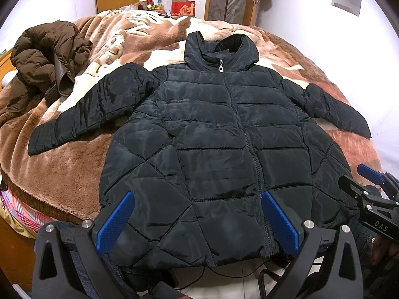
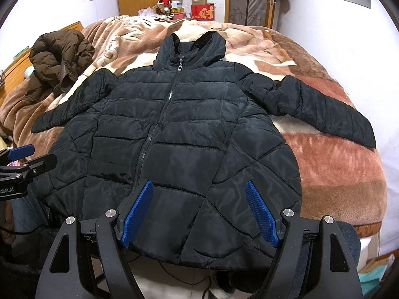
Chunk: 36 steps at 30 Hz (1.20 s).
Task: Fold large clothes
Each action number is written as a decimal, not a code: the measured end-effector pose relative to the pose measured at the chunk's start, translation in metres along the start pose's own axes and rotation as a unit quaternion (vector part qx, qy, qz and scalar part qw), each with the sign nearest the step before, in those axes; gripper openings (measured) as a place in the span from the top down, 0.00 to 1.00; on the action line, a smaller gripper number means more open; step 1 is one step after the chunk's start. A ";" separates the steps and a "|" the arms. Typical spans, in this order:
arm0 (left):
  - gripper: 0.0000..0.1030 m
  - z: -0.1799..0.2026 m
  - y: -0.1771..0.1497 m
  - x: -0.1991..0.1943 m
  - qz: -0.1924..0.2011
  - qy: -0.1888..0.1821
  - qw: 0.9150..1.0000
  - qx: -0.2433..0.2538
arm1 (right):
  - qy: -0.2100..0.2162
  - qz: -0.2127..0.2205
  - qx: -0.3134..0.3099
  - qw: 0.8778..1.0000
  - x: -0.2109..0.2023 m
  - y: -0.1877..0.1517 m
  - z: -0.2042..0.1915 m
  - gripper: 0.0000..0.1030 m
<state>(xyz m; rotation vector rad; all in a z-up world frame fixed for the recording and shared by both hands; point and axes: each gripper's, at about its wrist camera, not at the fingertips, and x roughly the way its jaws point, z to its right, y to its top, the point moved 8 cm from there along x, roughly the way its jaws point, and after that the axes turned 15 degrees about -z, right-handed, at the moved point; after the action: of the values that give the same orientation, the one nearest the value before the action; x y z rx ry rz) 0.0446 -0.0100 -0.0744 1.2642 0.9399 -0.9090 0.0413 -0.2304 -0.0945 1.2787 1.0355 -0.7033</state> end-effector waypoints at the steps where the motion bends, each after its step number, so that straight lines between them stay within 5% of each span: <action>1: 0.00 0.000 0.000 0.000 0.000 0.000 1.000 0.000 | 0.000 0.000 0.000 1.000 0.001 -0.001 0.000 0.25; 22: 0.00 -0.011 0.001 0.013 0.003 -0.018 1.000 -0.011 | 0.007 0.010 -0.005 1.000 0.008 0.008 -0.001 0.26; 36: 0.03 -0.092 0.050 0.033 0.019 -0.001 0.996 -0.090 | 0.024 -0.008 -0.016 1.000 0.029 0.063 -0.014 0.26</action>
<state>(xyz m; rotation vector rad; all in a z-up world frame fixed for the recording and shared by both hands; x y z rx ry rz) 0.0968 0.0852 -0.0933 1.1241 0.9712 -0.7776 0.1059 -0.2012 -0.0942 1.2662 1.0933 -0.6679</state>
